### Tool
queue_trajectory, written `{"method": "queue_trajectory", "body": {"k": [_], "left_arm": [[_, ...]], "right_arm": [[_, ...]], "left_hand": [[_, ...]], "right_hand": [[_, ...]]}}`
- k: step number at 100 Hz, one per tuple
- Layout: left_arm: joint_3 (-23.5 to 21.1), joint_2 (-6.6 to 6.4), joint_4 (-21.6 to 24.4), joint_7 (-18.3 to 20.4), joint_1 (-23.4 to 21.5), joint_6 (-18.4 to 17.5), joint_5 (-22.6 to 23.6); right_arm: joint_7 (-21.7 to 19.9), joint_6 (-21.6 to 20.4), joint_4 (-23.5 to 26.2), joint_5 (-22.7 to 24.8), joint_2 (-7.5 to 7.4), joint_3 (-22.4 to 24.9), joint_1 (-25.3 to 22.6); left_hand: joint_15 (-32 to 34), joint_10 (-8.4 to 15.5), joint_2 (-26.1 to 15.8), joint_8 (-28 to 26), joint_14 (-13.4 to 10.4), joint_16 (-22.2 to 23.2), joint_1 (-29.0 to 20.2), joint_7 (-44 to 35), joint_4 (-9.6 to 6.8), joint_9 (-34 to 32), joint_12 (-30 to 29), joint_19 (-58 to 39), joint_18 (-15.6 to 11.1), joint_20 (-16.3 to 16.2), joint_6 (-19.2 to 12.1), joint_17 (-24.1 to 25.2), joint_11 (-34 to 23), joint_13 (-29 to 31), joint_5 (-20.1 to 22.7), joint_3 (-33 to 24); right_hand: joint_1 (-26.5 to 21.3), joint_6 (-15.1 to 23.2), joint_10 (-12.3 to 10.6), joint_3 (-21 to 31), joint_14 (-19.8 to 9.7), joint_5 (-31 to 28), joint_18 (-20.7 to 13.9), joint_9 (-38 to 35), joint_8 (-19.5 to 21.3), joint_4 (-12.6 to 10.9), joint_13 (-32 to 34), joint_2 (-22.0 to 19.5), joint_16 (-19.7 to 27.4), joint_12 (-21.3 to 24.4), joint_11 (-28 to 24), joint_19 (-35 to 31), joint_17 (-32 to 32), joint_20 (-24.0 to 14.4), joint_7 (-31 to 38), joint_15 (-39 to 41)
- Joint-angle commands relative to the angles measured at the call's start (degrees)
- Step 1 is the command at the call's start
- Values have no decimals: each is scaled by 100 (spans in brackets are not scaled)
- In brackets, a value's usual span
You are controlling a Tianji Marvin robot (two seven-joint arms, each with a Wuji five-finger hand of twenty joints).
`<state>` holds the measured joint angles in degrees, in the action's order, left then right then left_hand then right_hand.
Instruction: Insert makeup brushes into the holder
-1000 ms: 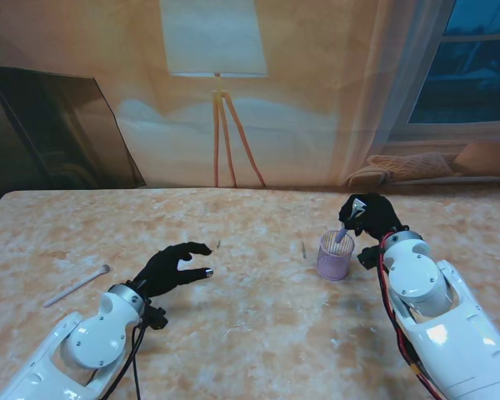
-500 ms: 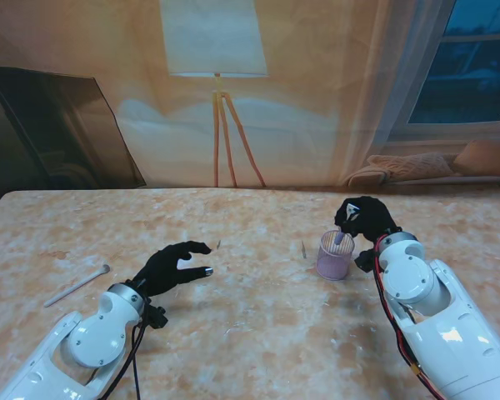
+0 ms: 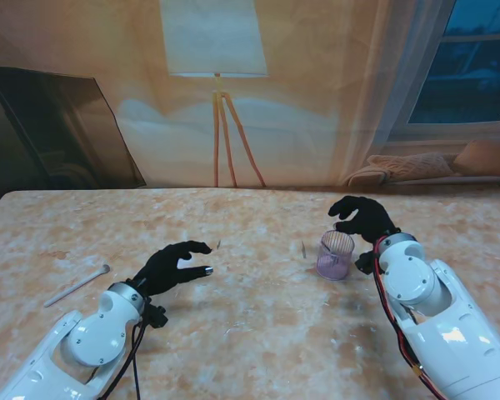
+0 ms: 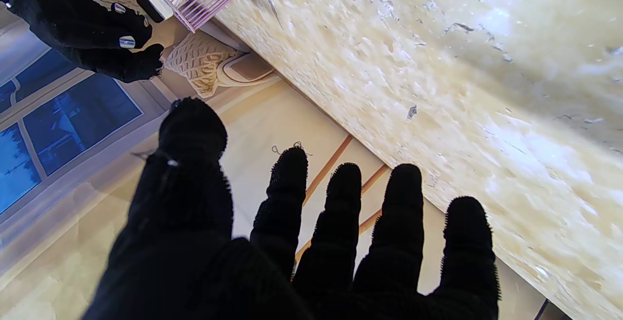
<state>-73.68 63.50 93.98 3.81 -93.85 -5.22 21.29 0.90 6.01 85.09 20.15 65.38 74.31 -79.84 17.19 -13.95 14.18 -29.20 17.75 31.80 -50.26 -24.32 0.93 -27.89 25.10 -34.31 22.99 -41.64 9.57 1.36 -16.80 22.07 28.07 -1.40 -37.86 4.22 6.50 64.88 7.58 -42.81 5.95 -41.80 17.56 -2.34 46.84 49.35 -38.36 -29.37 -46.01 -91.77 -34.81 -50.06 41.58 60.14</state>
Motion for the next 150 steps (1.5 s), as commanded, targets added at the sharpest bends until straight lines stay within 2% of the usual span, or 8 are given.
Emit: {"method": "queue_trajectory", "body": {"k": [1,16,23,39,54,65,110,150], "left_arm": [[6,-4,-3,99,-2,23,-18],[6,-1,-4,90,8,1,-26],[0,-2,7,90,15,-17,-26],[8,2,27,78,36,-33,-27],[-3,13,49,32,42,-5,-24],[-22,15,73,30,38,10,-32],[-78,9,126,36,6,-65,-24],[-98,-18,209,139,-93,-170,-57]], "right_arm": [[11,-81,-35,53,27,-3,-58],[143,-296,2,-3,51,68,-115],[153,-379,78,-45,52,118,-167],[180,-609,271,-122,53,218,-330],[249,-841,529,-282,69,301,-582],[270,-1039,757,-381,70,337,-831],[640,-1787,1303,-496,110,-28,-1817],[914,-1866,1333,-532,162,-254,-2177]], "left_hand": [[-62,147,-136,-56,-141,-93,38,126,-28,130,-14,41,-94,-61,-141,17,87,-97,-45,156],[-68,155,-135,-53,-141,-95,40,136,-28,144,-16,38,-84,-69,-140,39,97,-110,-55,155],[-59,156,-136,-54,-144,-93,49,132,-28,120,-12,38,-82,-70,-146,39,88,-88,-46,158],[-68,160,-139,-56,-148,-96,76,132,-25,130,-13,37,-76,-73,-151,35,96,-101,-50,165],[-69,158,-136,-54,-149,-96,82,137,-27,121,-10,47,-74,-70,-150,43,91,-95,-59,164],[-66,166,-131,-52,-149,-95,95,142,-27,122,-11,54,-74,-66,-150,38,96,-85,-63,166],[-95,203,-51,-30,-183,-113,245,173,-27,154,-20,90,-95,-37,-177,1,115,-83,-103,195],[-161,211,-61,35,-195,-168,261,257,-21,180,-41,205,-119,132,-184,-77,146,-81,-107,187]], "right_hand": [[142,167,-208,-50,72,284,-717,286,110,-227,-256,-182,-67,-186,70,-282,229,-103,-28,-114],[223,43,-184,-115,13,674,-674,636,51,-189,-645,-233,68,-91,104,-102,627,-152,35,-420],[243,-58,-171,-125,-13,815,-506,766,-2,-152,-806,-247,265,5,75,283,911,-78,137,-752],[459,-198,-141,-362,-74,1006,77,1012,-104,74,-1262,-376,766,137,136,1821,1826,542,131,-1645],[617,-258,-86,-667,-107,1163,292,1207,-146,278,-1475,-434,1231,440,472,2825,2118,1230,90,-2410],[698,-275,-52,-903,-114,1266,320,1262,-164,321,-1569,-516,1440,622,616,3198,2221,1587,57,-2729],[766,-298,-56,-1377,-150,1348,333,1377,-178,340,-1787,-676,1547,726,668,3488,2476,1834,-24,-2904],[747,-353,-33,-1416,-148,1281,365,1354,-166,313,-1812,-694,1550,737,655,3571,2530,1905,-34,-2895]]}}
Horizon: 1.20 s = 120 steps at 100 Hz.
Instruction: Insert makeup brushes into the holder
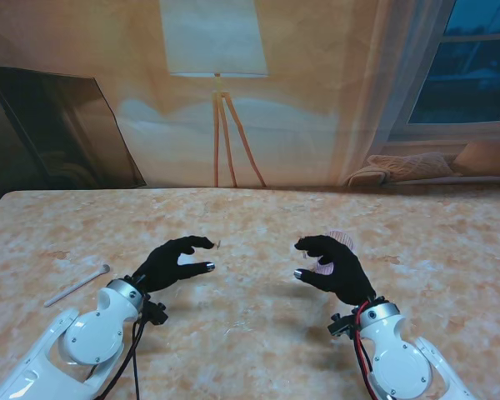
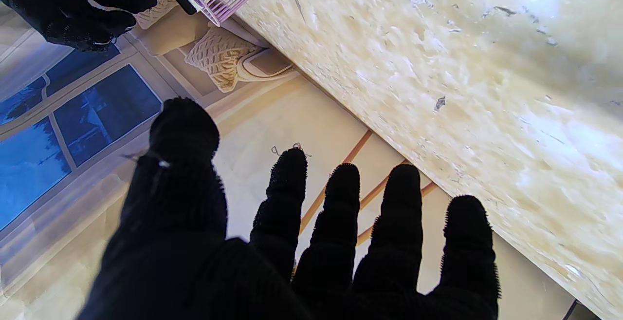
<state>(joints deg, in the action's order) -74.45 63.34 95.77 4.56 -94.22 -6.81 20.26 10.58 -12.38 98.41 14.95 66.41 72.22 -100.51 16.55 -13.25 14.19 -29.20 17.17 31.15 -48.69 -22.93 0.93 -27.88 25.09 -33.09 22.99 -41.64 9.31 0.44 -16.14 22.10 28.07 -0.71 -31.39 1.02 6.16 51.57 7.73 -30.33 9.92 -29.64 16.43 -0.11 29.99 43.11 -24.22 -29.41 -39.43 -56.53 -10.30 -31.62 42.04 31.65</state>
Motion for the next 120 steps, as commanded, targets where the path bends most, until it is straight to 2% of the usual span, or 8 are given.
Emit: {"method": "queue_trajectory", "body": {"k": [1,22,37,60,75,84,99,120], "left_arm": [[-24,-3,33,65,-58,-10,49],[-134,-32,121,122,-124,-10,210],[-331,-80,235,215,-233,-9,535],[-872,-165,519,271,-552,91,1623],[-1224,-194,643,131,-792,210,2526],[-1411,-228,717,213,-940,350,2966],[-1626,-282,675,357,-1078,475,3608],[-1638,-310,282,158,-946,883,4319]], "right_arm": [[-50,-30,-2,-6,59,-48,-112],[-15,-96,-84,-27,70,-100,-105],[-23,-140,-114,-60,71,-111,-78],[-49,-185,-157,-119,73,-81,-31],[-99,-175,-177,-173,68,-76,-9],[-125,-181,-177,-171,61,-62,-1],[-153,-183,-181,-160,54,-37,19],[-210,-138,-178,-170,44,-28,27]], "left_hand": [[-98,136,-61,36,-136,-104,105,119,-21,171,-39,84,-122,134,-160,17,78,-84,-105,119],[-93,141,-32,52,-137,-108,53,130,-21,152,-38,80,-107,160,-161,29,69,-67,-95,107],[-67,165,31,49,-134,-99,-81,109,-26,140,-32,39,-104,152,-173,3,54,-29,-87,79],[61,126,135,38,-104,-40,-347,42,-34,74,-1,-233,-110,36,-87,-62,-34,64,-90,5],[178,116,185,35,-85,14,-489,-16,-39,17,26,-437,-110,-19,3,-80,-107,125,-44,-61],[246,130,239,41,-88,50,-548,-26,-44,5,57,-526,-108,-33,30,-91,-152,153,-18,-105],[257,125,298,57,-106,55,-542,-15,-45,3,76,-561,-99,-4,39,-59,-166,131,4,-155],[336,116,322,56,-137,122,-537,-20,-47,118,182,-630,-115,36,139,18,-251,54,-72,-327]], "right_hand": [[100,-34,0,-82,-163,36,-31,141,-53,89,-128,-71,136,741,-2,48,79,62,-82,-46],[109,-43,-4,-74,-165,-5,-16,124,-47,94,-124,-76,137,745,-5,52,108,75,-79,-40],[116,-61,-12,-74,-165,-47,-12,112,-46,95,-121,-88,135,747,-5,45,122,73,-83,-36],[121,-68,-23,-74,-178,-71,-7,95,-44,93,-118,-109,126,742,-7,28,153,57,-101,-26],[137,-64,-30,-89,-181,-102,4,89,-40,93,-125,-132,122,743,5,30,189,44,-109,-28],[136,-62,-31,-94,-180,-110,10,78,-39,91,-119,-141,119,741,8,30,195,36,-116,-26],[135,-73,-39,-102,-175,-139,16,66,-35,88,-112,-144,116,738,14,33,200,24,-125,-31],[141,-67,-37,-113,-185,-150,15,57,-27,86,-119,-162,114,735,25,48,224,9,-140,-47]]}}
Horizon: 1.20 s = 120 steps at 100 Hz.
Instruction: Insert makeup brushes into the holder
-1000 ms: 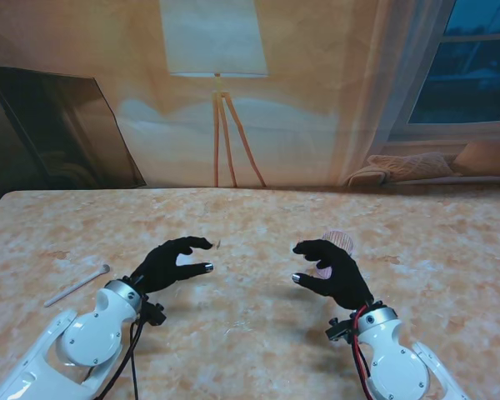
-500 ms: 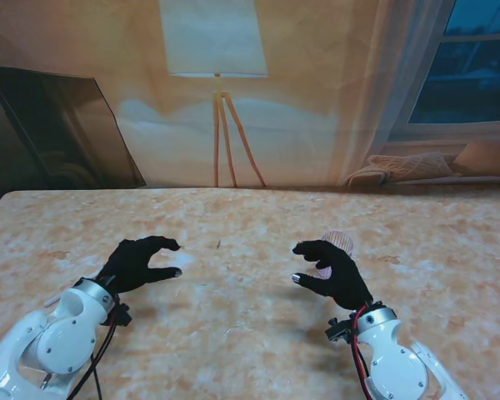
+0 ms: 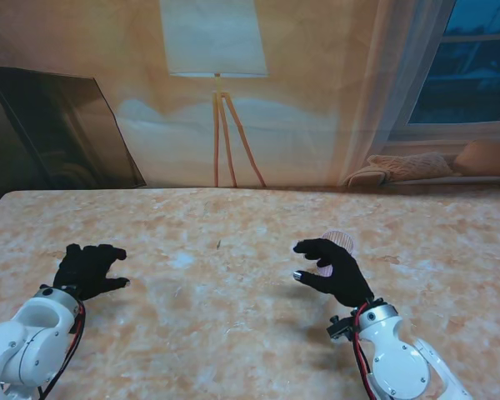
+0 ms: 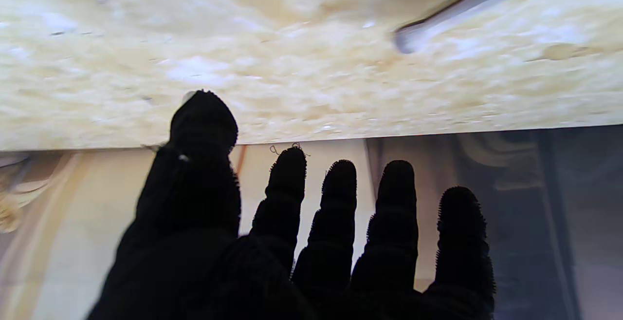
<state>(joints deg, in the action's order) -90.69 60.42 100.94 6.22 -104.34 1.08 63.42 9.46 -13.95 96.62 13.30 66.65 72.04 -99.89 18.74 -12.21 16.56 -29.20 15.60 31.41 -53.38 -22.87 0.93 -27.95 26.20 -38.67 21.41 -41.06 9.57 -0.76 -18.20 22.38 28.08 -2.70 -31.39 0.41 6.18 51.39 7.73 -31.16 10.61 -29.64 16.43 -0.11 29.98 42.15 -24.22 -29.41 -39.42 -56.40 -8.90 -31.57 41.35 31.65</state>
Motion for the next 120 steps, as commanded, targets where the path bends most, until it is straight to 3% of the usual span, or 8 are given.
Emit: {"method": "queue_trajectory", "body": {"k": [1,38,40,56,75,111,120], "left_arm": [[-9,-19,-255,-15,78,125,20],[196,-28,-946,-165,421,1163,362],[208,-25,-987,-187,437,1224,359],[339,1,-1268,-379,562,1711,279],[449,-6,-1553,-444,699,1899,251],[702,-5,-2055,-523,1065,2171,-20],[747,-2,-2145,-550,1139,2199,-84]], "right_arm": [[-99,22,2,-7,19,-10,-36],[-151,124,24,-11,10,0,-37],[-155,130,24,-11,9,-1,-35],[-173,152,9,-4,5,-13,-17],[-203,173,3,-31,2,-18,-1],[-252,213,7,-25,-9,-10,6],[-262,214,4,-26,-10,-14,9]], "left_hand": [[118,8,82,57,22,98,-70,-25,-47,134,73,-72,42,-20,118,142,-45,19,-78,-133],[426,-46,182,-23,16,333,-133,-206,-70,300,341,-214,8,-38,294,254,-345,-143,-134,-600],[461,-40,283,-62,13,405,72,-280,-52,338,402,-262,9,-22,316,263,-343,-141,-140,-1069],[703,-97,396,-178,85,542,216,-482,-66,272,570,-462,-4,-72,407,257,-530,-134,-116,-1729],[819,-72,562,-310,81,601,457,-658,-90,247,639,-587,0,-52,417,244,-584,-111,-139,-2254],[839,-37,631,-455,64,610,479,-859,-95,210,673,-618,-19,-44,427,230,-649,-97,-139,-2479],[900,-148,657,-661,78,645,517,-1126,-112,154,703,-659,-22,-51,419,209,-695,-52,-132,-2678]], "right_hand": [[139,-5,-46,-96,-190,-68,-55,58,-26,86,-118,-65,114,735,26,36,85,4,-72,-48],[138,-22,-41,-88,-193,-103,-46,43,-10,85,-117,-80,106,728,42,80,132,-23,-94,-62],[139,-12,-45,-87,-193,-103,-46,45,-9,85,-113,-84,105,728,43,82,133,-24,-95,-61],[144,-4,-51,-88,-196,-96,-41,45,-3,88,-115,-87,104,725,45,95,152,-35,-99,-65],[140,-5,-56,-88,-194,-90,-39,44,2,91,-111,-86,102,723,46,105,165,-48,-102,-66],[131,-12,-57,-79,-205,-103,-42,43,12,93,-112,-92,101,720,49,129,195,-69,-98,-73],[128,-8,-61,-80,-199,-100,-42,41,12,95,-107,-83,101,720,50,137,202,-73,-102,-74]]}}
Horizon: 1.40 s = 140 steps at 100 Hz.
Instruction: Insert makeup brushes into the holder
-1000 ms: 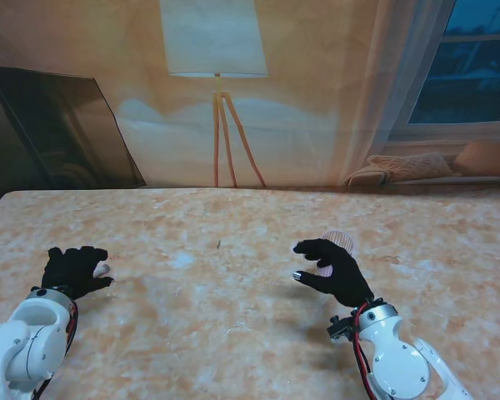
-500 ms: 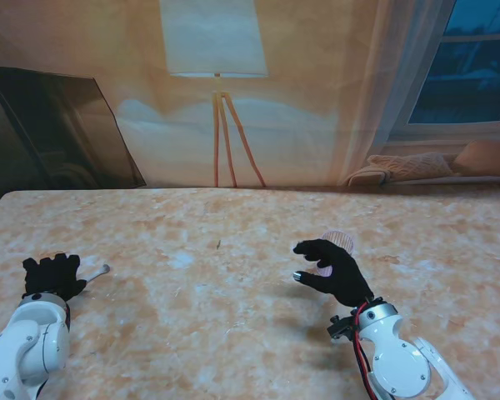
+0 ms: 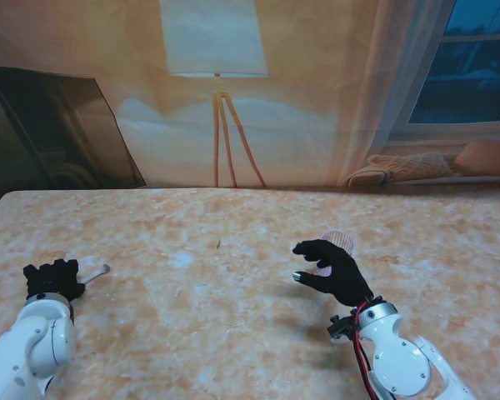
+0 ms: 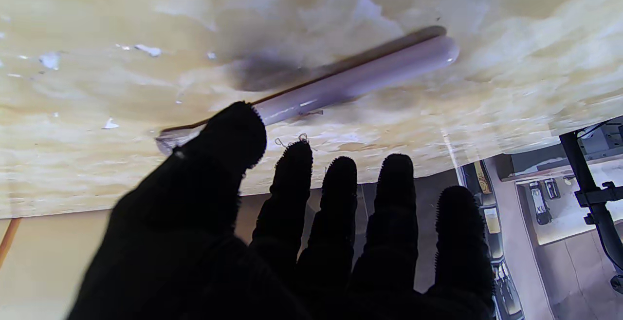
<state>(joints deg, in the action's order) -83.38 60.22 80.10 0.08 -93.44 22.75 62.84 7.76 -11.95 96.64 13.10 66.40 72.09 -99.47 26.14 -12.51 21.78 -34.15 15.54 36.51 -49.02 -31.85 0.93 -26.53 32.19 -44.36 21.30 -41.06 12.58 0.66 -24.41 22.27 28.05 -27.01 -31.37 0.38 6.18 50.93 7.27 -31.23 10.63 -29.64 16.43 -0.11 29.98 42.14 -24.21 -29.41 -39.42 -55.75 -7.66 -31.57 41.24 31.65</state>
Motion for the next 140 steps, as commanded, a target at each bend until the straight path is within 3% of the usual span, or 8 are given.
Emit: {"method": "queue_trajectory", "body": {"k": [1,55,74,80,84,92,108,140], "left_arm": [[22,18,-70,61,57,38,-31],[399,32,-596,-107,360,253,-321],[515,50,-746,-170,465,322,-485],[552,51,-800,-183,495,327,-511],[577,55,-836,-203,516,329,-541],[613,56,-899,-215,545,321,-582],[652,43,-957,-149,569,284,-616],[553,54,-915,-58,532,113,-813]], "right_arm": [[-92,14,3,-7,14,-20,-33],[-160,94,18,7,-1,-14,-22],[-195,140,33,-38,-3,-14,-21],[-206,192,49,-112,4,-19,-23],[-212,219,61,-158,8,-23,-26],[-230,237,68,-184,6,-23,-26],[-242,288,93,-241,11,-24,-35],[-255,394,145,-360,22,-49,-57]], "left_hand": [[166,-113,139,-179,78,137,89,-246,-111,9,107,-93,-14,-52,116,64,-77,-36,-118,-253],[688,21,406,-718,111,493,114,-884,-200,-398,453,-527,-37,-180,79,-158,-579,296,44,-942],[1192,61,1412,-1636,131,876,-210,-2179,269,-817,826,-1009,-33,-342,-159,-424,-1080,677,49,-1812],[1227,83,1515,-1630,126,902,-295,-2375,340,-901,1003,-1059,-25,-358,-198,-467,-1156,735,112,-1876],[1298,117,1562,-1620,132,957,-425,-2724,362,-1113,1675,-1130,-29,-385,-235,-535,-921,830,186,-1936],[1321,143,1572,-1631,148,966,-375,-2908,375,-1204,1779,-1183,-15,-408,-188,-572,-902,888,280,-2063],[976,130,1608,-2017,176,694,-16,-3278,443,-886,837,-972,-18,-288,49,-409,-897,689,152,-2792],[582,-237,1136,-3308,286,271,280,-3650,271,-638,346,-753,-64,-134,497,-374,-598,530,-424,-3754]], "right_hand": [[126,-6,-64,-34,-155,-92,-44,41,12,95,-104,-80,100,720,50,74,82,-73,-91,-73],[130,-13,-70,-20,-164,-69,-48,44,17,99,-106,-103,97,718,50,104,129,-96,-93,-74],[349,-58,-52,70,-167,-85,-64,49,15,71,-138,-367,100,719,52,127,180,-103,-93,-85],[382,-72,-41,117,-165,-101,-60,46,11,70,-135,-375,95,719,51,128,196,-108,-99,-75],[388,-81,-36,142,-160,-110,-61,54,10,75,-140,-370,94,720,53,126,200,-112,-103,-71],[419,-102,-34,164,-167,-124,-61,56,8,84,-138,-390,91,721,55,122,201,-118,-108,-64],[494,-127,-36,212,-167,-112,-74,56,3,88,-156,-471,93,719,50,123,210,-124,-130,-63],[634,-211,-2,357,-137,-82,-83,20,7,91,-136,-692,88,717,31,115,225,-139,-141,-37]]}}
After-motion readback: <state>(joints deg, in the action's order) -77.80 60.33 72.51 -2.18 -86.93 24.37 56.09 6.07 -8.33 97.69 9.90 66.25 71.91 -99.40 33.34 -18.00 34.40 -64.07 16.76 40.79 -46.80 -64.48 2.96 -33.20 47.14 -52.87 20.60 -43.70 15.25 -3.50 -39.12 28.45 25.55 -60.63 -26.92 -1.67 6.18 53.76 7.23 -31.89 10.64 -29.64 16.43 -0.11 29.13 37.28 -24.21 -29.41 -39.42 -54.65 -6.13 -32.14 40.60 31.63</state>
